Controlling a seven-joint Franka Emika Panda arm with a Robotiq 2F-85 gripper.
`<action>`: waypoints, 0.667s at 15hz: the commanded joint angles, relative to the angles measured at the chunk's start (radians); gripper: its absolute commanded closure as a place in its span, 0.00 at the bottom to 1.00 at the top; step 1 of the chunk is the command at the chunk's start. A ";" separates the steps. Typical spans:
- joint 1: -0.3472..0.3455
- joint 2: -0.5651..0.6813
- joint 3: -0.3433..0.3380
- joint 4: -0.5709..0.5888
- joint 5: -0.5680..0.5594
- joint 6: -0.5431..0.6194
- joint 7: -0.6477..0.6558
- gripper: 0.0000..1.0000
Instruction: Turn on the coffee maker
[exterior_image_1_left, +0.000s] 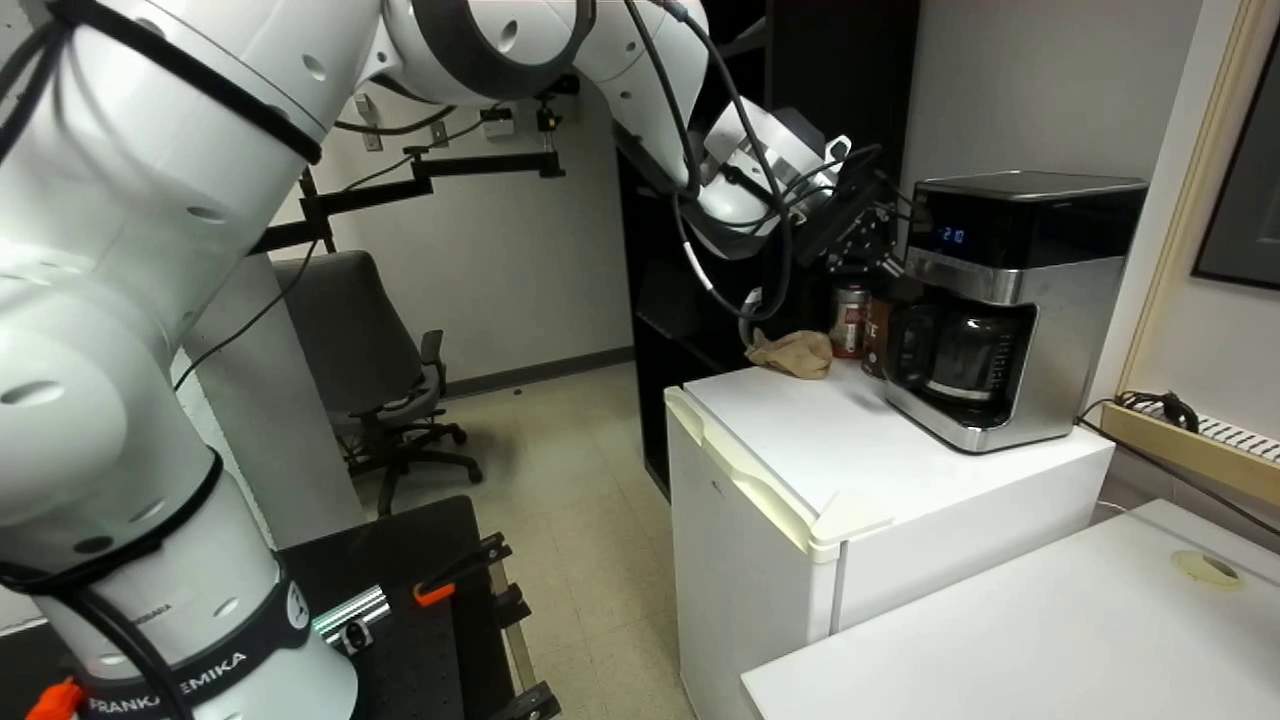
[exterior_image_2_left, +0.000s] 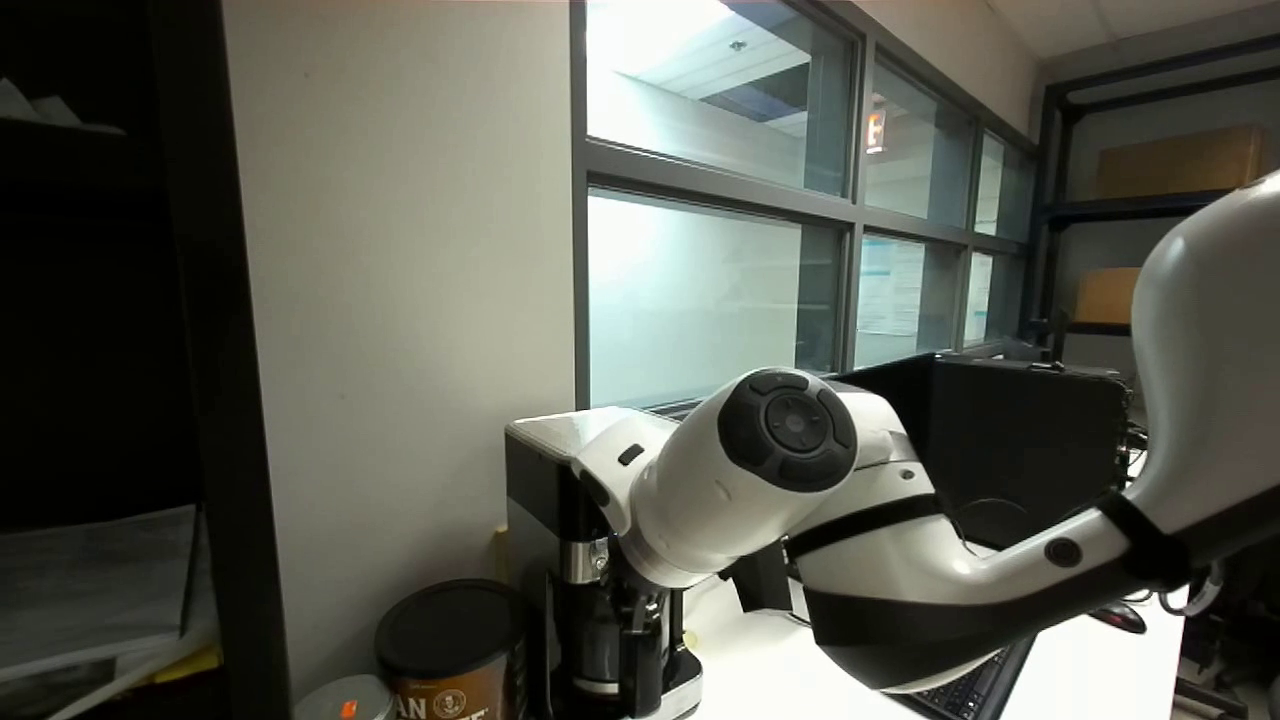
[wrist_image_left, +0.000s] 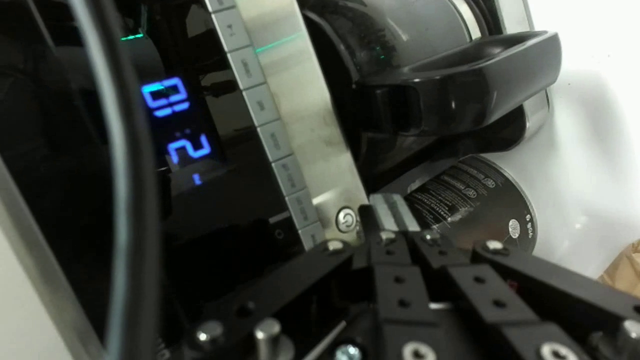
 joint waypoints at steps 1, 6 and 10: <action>0.022 0.052 -0.024 0.084 0.019 0.008 -0.037 1.00; 0.026 0.076 -0.032 0.122 0.033 -0.001 -0.053 1.00; 0.026 0.075 -0.034 0.122 0.047 -0.006 -0.065 1.00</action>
